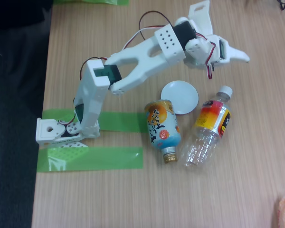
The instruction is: Pick up the plastic bottle and stand it up on the white place
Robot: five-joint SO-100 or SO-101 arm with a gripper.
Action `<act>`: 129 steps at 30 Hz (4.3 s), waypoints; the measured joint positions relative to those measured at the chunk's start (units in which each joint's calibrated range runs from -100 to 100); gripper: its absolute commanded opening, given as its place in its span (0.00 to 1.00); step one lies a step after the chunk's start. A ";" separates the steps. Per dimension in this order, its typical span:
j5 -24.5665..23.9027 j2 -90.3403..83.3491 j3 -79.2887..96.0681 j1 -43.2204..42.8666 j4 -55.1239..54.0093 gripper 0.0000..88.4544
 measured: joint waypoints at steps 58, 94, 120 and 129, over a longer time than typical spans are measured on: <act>-3.58 35.35 -45.73 1.05 9.18 0.42; -20.45 41.67 -45.73 0.07 8.41 0.42; -19.82 46.80 -45.73 2.47 4.08 0.42; -17.46 48.40 -45.73 2.69 4.08 0.42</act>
